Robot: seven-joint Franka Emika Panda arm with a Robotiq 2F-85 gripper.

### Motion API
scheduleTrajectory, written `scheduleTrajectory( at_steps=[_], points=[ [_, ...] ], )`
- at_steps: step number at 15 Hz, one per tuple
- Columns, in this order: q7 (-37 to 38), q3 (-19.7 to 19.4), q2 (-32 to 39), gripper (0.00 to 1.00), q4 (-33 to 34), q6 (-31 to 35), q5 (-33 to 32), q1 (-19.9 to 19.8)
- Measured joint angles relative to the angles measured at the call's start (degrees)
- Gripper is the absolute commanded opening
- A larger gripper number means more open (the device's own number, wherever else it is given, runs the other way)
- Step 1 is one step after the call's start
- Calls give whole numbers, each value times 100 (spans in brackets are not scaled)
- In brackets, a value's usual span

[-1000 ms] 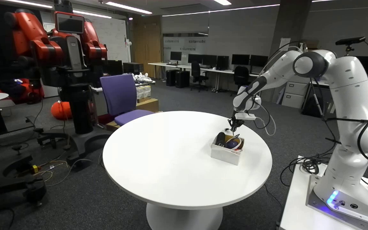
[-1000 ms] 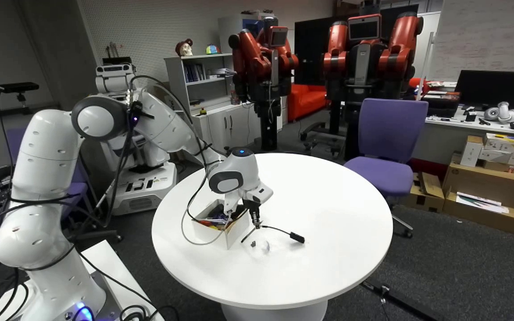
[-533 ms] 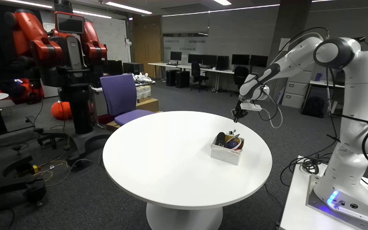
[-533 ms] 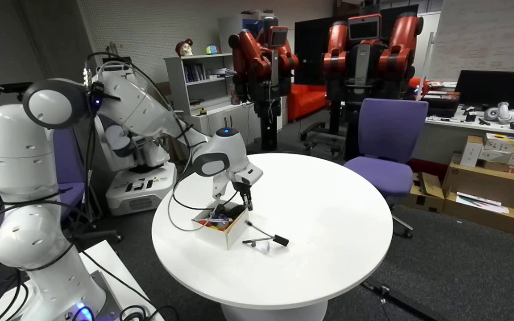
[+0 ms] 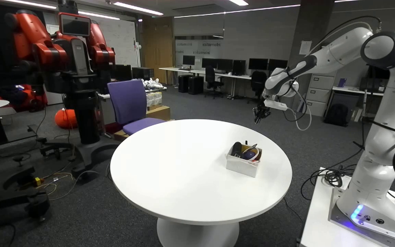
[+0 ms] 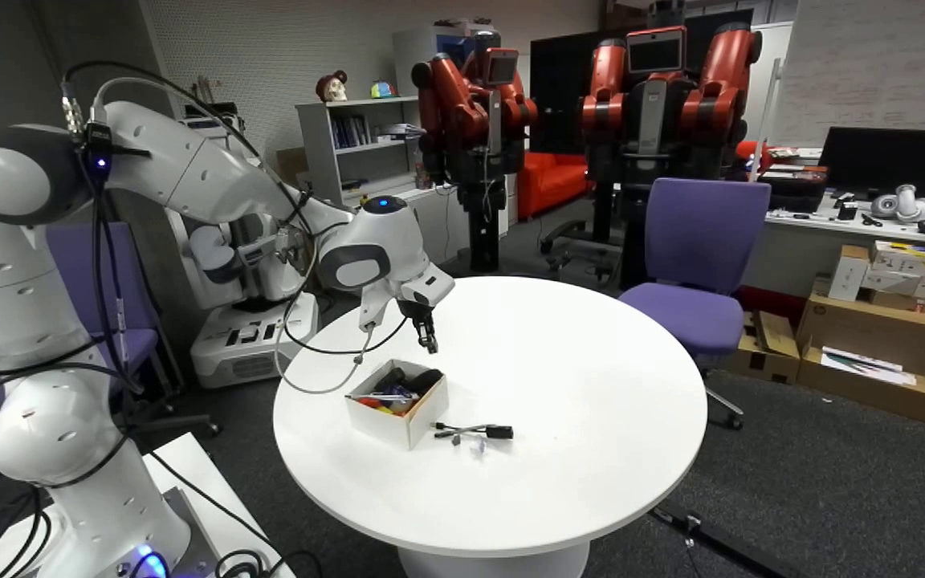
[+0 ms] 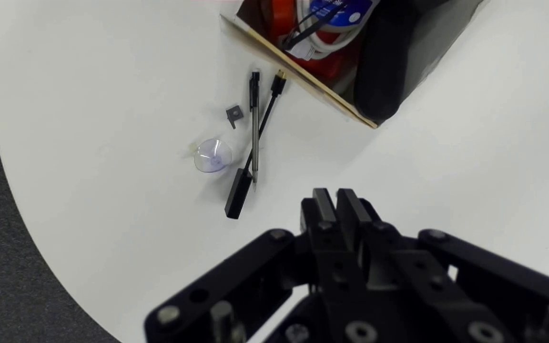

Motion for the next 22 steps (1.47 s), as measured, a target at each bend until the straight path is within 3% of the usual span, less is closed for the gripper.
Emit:
scheduleTrajectory(
  at_steps=[2,5,9,10,17,19,20,22],
  points=[
    [4,-19,-31,46,-33,-8,0,0],
    [10,-72,110,68,-24,-16,-11,0],
    [10,-108,702,98,109,-3,-26,0],
    [10,-108,905,100,172,18,-26,1],
    [113,-178,2443,97,1003,152,-64,3],
    [267,-219,2791,87,1283,151,-112,5],
    [352,-236,2934,70,1405,150,-142,9],
    [504,-265,3169,57,1620,148,-194,21]
  ],
)
